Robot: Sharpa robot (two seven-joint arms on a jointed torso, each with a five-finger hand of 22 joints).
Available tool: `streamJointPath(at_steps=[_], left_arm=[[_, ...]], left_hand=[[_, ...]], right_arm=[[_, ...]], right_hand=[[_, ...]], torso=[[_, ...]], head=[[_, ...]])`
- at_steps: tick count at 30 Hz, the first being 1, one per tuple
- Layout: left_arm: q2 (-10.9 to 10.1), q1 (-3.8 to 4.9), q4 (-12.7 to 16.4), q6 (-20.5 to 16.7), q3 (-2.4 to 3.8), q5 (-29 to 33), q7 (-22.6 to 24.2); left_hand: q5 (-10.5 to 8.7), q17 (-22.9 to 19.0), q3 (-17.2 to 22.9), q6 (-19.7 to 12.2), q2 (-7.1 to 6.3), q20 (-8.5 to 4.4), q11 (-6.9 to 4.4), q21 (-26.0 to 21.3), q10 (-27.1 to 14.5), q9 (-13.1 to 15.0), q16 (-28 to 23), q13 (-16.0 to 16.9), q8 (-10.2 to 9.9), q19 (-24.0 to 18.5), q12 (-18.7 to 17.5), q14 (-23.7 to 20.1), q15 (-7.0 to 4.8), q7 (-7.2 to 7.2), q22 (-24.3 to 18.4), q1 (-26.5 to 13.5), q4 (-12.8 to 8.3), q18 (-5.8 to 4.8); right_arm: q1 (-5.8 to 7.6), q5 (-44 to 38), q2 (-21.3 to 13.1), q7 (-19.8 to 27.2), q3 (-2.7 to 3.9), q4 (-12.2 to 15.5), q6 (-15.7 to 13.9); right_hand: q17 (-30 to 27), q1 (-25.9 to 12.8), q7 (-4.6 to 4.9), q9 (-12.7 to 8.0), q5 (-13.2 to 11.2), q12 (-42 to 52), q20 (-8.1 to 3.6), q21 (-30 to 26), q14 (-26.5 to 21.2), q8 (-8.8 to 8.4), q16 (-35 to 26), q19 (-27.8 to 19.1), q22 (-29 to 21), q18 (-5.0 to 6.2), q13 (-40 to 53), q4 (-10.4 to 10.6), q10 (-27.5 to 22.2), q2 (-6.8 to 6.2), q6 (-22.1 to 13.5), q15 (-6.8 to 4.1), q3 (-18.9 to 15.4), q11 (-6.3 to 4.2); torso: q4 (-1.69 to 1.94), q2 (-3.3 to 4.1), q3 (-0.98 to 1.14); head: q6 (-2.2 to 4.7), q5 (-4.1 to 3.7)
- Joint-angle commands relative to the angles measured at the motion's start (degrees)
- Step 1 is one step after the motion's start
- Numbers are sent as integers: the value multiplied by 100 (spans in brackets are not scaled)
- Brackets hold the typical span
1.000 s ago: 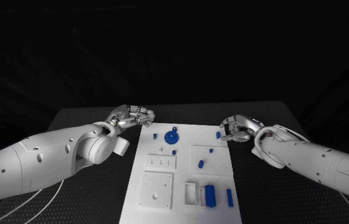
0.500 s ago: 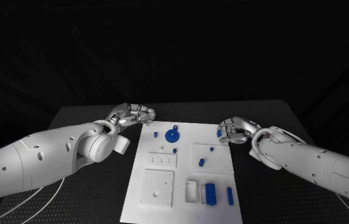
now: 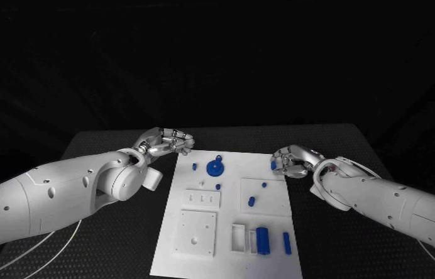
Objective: Assemble the parts on the task board
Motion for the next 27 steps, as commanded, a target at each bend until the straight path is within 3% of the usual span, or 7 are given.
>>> streamJointPath(at_steps=[1, 4, 7, 27], left_arm=[[6, 5, 13, 88, 5, -24, 23], [9, 5, 10, 93, 5, -24, 15], [8, 5, 12, 96, 5, -24, 13], [0, 5, 15, 105, 5, -25, -22]], left_hand=[[-22, 5, -23, -7, 9, 8, 13, -26, 5, -6, -29, 5, 2, -35, -8, 20, 13, 23, 102, 47, 6, 68], [-19, 6, -22, -9, 13, 7, 12, -26, 5, -8, -31, 5, 0, -35, -10, 19, 13, 23, 102, 53, 8, 68], [-16, 7, -23, -14, 15, 7, 13, -27, 2, -10, -33, 4, -3, -36, -13, 17, 13, 25, 102, 54, 13, 67], [-14, 11, -33, -35, 12, 8, 16, -29, -7, -18, -41, 2, -15, -38, -23, 14, 14, 34, 102, 61, 28, 66]], right_arm=[[-4, -29, 14, 13, -1, -7, 112], [-4, -29, 20, 11, -1, -19, 138], [-4, -29, 27, 9, -1, -26, 155], [-4, -31, 51, -42, -1, -12, 164]], right_hand=[[9, -6, 62, 13, -31, 32, -14, 30, -12, 43, 30, 0, 95, 153, -10, 41, -490, 94, 296, 3, 66, -17], [12, -16, 50, 20, -32, 34, -18, 36, -15, 62, 34, -4, 96, 153, -13, 108, -493, 215, 326, -7, 150, -28], [16, -30, 32, 34, -32, 40, -21, 46, -18, 99, 41, -13, 101, 153, -13, 141, -493, 250, 386, -21, 206, -44], [26, -81, -12, 60, -32, 61, -35, 86, -12, 166, 61, -15, 109, 153, -10, 143, -482, 222, 493, -59, 230, -84]], torso=[[1, 1, 4], [3, -1, 6], [0, 0, 5], [-4, -1, 11]], head=[[-5, 29], [-3, 33], [-7, 48], [-15, 30]])
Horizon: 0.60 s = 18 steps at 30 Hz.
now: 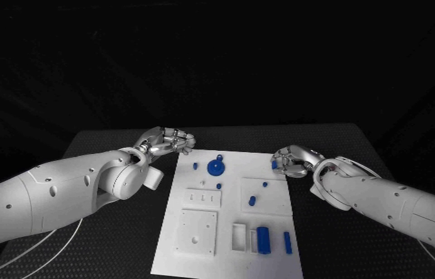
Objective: Assemble the parts on the task board
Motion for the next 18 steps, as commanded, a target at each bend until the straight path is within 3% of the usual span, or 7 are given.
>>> streamJointPath(at_steps=[1, 11, 18], left_arm=[[2, 5, 17, 96, 4, -19, 3], [-2, 5, 21, 124, 4, -38, -38], [-6, 5, 21, 117, 4, -42, -40]], left_hand=[[-14, 7, -21, -16, 11, 8, 16, -29, -7, -7, -18, 3, -16, -38, -23, 14, 15, 15, 104, 62, 16, 74], [-10, 9, -26, -29, 8, 9, 18, -31, -22, -13, -28, -1, -24, -41, -36, 6, 16, 21, 104, 78, 24, 73], [-8, 9, -28, -32, 8, 10, 19, -32, -25, -14, -32, -2, -26, -43, -39, 2, 17, 22, 104, 84, 27, 73]], right_arm=[[-5, -29, 12, -38, -2, 11, 68], [-5, -27, 23, -94, -2, 26, 68], [-4, -54, 20, -123, -2, 17, 50]], right_hand=[[9, -30, -15, 12, -32, 43, -39, 33, 4, 33, 41, -13, 109, 125, -3, -6, -477, 30, 502, -49, 41, -89], [28, -14, -129, 108, -32, 100, -77, 96, 51, 217, 85, 45, 100, 125, 10, 15, -391, 154, 805, -145, 200, -192], [30, -20, -177, 171, -32, 108, -90, 111, 61, 296, 89, 61, 94, 125, 11, 4, -370, 161, 906, -187, 264, -237]], torso=[[1, 1, 0], [-1, 0, -2], [5, 2, 1]], head=[[3, -3], [-1, -2], [-8, -10]])
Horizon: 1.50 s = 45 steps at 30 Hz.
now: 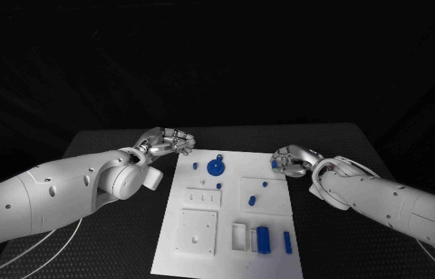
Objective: Assemble the parts on the task board
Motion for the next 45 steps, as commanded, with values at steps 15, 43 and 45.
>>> streamJointPath(at_steps=[15, 43, 45], left_arm=[[9, 5, 9, 171, 4, -145, 1], [218, 186, 108, 615, 14, -1134, -1478], [252, 227, 133, 628, 14, -1145, -1657]], left_hand=[[-7, 16, -24, 20, 12, 11, -1, -35, 18, 0, -40, 11, 5, -49, -23, 9, 17, 4, 107, 85, 42, 96], [-162, 428, -624, 935, 135, -332, -464, 469, 1100, -2, 565, 391, 233, 456, 356, 715, -339, -368, 137, -1246, 634, 85], [-157, 475, -549, 945, 116, -371, -497, 529, 1153, -3, 648, 440, 228, 483, 384, 742, -378, -378, 141, -1456, 627, 100]], right_arm=[[-7, 117, -42, -230, -4, 127, -105], [661, -1116, -239, -2034, 2, 1682, 67], [704, -1203, -200, -2147, 2, 1848, 105]], right_hand=[[8, -58, -236, 127, -32, 58, -77, 53, 15, 147, 41, 45, 85, 119, 8, -93, -278, 43, 1011, -124, 84, -297], [-29, -195, -290, 243, -31, 40, -180, 78, 195, 227, 46, 223, 38, 119, -31, -266, -46, -58, 1125, -179, 378, -356], [-31, -203, -292, 246, -31, 38, -184, 78, 204, 228, 45, 231, 36, 119, -33, -264, -36, -65, 1130, -180, 396, -358]], torso=[[-4, -1, 4], [-33, -107, -44], [-31, -136, -53]], head=[[-10, -1], [105, -17], [99, 2]])
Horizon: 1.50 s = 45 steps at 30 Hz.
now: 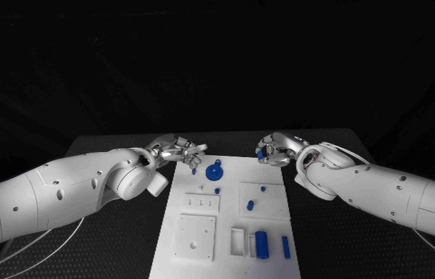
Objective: Assemble the parts on the task board
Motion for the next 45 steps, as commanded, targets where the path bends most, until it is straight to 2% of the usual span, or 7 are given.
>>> streamJointPath(at_steps=[1, 8, 12, 18, 20, 28, 45], left_arm=[[60, 66, 66, 204, 7, -292, -709], [185, 125, 97, 214, 4, -526, -1149], [268, 124, 114, 266, -8, -576, -1362], [292, 121, 214, 176, -23, -466, -1514], [303, 121, 249, 89, -25, -366, -1532], [324, 121, 277, -123, -25, -288, -1603], [328, 120, 293, -90, -27, -299, -1723]], left_hand=[[-36, 92, 101, 59, -25, -67, -64, 126, 184, -4, 176, 94, -19, 130, 129, 142, -88, -2, 148, -350, -16, 71], [-16, 744, 444, 174, -303, -398, -325, 948, 568, 36, 1320, 866, -4, 469, 1195, 426, -476, -165, 163, -839, -13, 81], [-8, 1294, 497, 282, -378, -670, -450, 1755, 355, 109, 2294, 1979, 24, 704, 2657, 555, -818, -332, 160, -952, 3, 115], [-42, 1368, 534, 319, -344, -711, -503, 1892, 315, 129, 2454, 2221, 39, 705, 2980, 592, -860, -319, 166, -939, -7, 114], [-50, 1631, 506, 389, -396, -894, -597, 2439, 393, 165, 3006, 2781, 69, 1087, 3778, 935, -1135, -434, 189, -804, 9, 208], [-25, 1708, 426, 255, -327, -1005, -538, 2975, -10, 191, 3375, 3402, -33, 835, 4628, 821, -1201, -363, 146, -465, -19, 186], [-24, 1638, 350, 256, -139, -1077, -539, 3234, -104, 229, 3536, 3491, -65, 717, 4855, 794, -1207, -358, 125, -321, -26, 177]], right_arm=[[61, -561, 78, -536, 2, 250, 262], [119, -861, 400, -801, 2, 530, 345], [119, -958, 613, -899, 1, 539, 370], [116, -1070, 772, -932, 1, 583, 369], [114, -1100, 835, -936, 1, 619, 372], [107, -1150, 917, -973, -1, 794, 381], [90, -1160, 941, -993, -2, 906, 400]], right_hand=[[-10, -54, -152, 9, -31, -14, -28, 25, 49, 28, 19, 36, 37, 123, -10, 10, -174, -21, 989, -22, 48, -219], [-16, -62, -155, 13, -31, -18, -32, 24, 61, 28, 16, 45, 34, 123, -13, 12, -161, -34, 997, -22, 78, -222], [-19, -66, -156, 15, -31, -21, -33, 23, 68, 27, 13, 50, 32, 123, -15, 14, -154, -41, 1000, -23, 99, -223], [-22, -67, -158, 16, -31, -25, -34, 22, 74, 26, 10, 55, 31, 123, -17, 15, -149, -49, 1002, -25, 123, -225], [-25, -68, -158, 17, -31, -28, -35, 20, 79, 25, 8, 58, 29, 123, -19, 17, -144, -59, 1006, -27, 147, -226], [-30, -75, -160, 20, -31, -34, -37, 20, 89, 22, 3, 68, 26, 123, -21, 20, -135, -75, 1012, -29, 191, -228], [-35, -84, -163, 24, -31, -38, -40, 20, 101, 20, 0, 80, 24, 123, -23, 24, -122, -92, 1021, -32, 237, -231]], torso=[[-3, -76, -24], [-9, -170, -39], [-7, -209, -48], [3, -240, -64], [-1, -235, -62], [-3, -221, -56], [-4, -223, -50]], head=[[16, 38], [11, 34], [5, 33], [-2, 40], [2, 48], [2, 83], [-26, 98]])
